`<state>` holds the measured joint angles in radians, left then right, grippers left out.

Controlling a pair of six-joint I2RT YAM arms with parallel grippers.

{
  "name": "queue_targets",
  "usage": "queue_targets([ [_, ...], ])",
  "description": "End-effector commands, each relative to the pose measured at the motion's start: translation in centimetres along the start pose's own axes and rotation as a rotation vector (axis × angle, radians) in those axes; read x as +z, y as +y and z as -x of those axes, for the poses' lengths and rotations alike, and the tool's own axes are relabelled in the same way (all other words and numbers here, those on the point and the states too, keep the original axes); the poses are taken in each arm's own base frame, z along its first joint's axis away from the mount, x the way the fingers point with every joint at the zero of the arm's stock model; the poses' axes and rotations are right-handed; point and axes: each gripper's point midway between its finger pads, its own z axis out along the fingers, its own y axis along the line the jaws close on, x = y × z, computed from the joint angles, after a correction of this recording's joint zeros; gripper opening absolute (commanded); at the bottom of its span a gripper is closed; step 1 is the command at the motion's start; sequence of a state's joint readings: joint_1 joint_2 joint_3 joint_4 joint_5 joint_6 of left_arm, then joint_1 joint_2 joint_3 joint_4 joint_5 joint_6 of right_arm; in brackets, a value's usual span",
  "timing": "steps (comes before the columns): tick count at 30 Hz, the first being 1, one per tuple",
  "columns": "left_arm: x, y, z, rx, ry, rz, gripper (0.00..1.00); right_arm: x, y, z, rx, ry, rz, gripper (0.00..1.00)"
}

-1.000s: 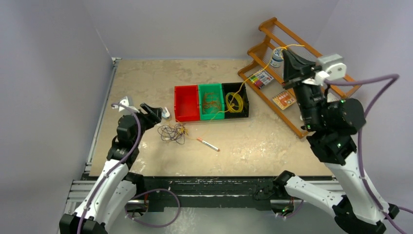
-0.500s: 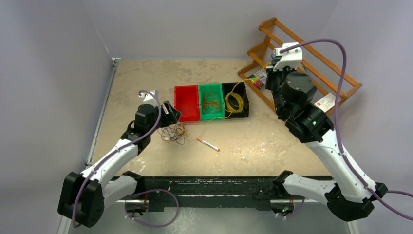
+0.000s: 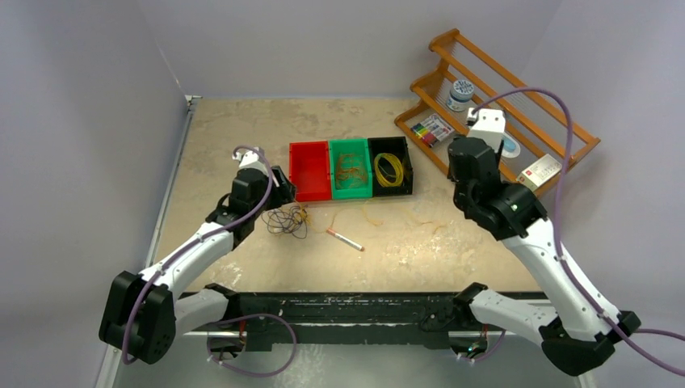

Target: Untangle the cables

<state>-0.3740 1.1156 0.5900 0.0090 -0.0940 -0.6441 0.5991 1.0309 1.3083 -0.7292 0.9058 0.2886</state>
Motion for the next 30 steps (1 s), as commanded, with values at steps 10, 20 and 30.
queue_targets([
  [10,-0.8,-1.4,2.2,-0.009,-0.064,-0.043,0.62,-6.0,15.7,3.3,-0.022,-0.280,0.957,0.58],
  [20,-0.9,-0.6,1.8,-0.033,-0.064,-0.011,0.62,-8.9,29.4,-8.3,-0.172,-0.176,1.399,0.65],
  [30,-0.9,-0.2,1.6,-0.044,-0.066,0.007,0.62,-10.9,34.3,-16.1,-0.269,-0.164,1.515,0.69],
])
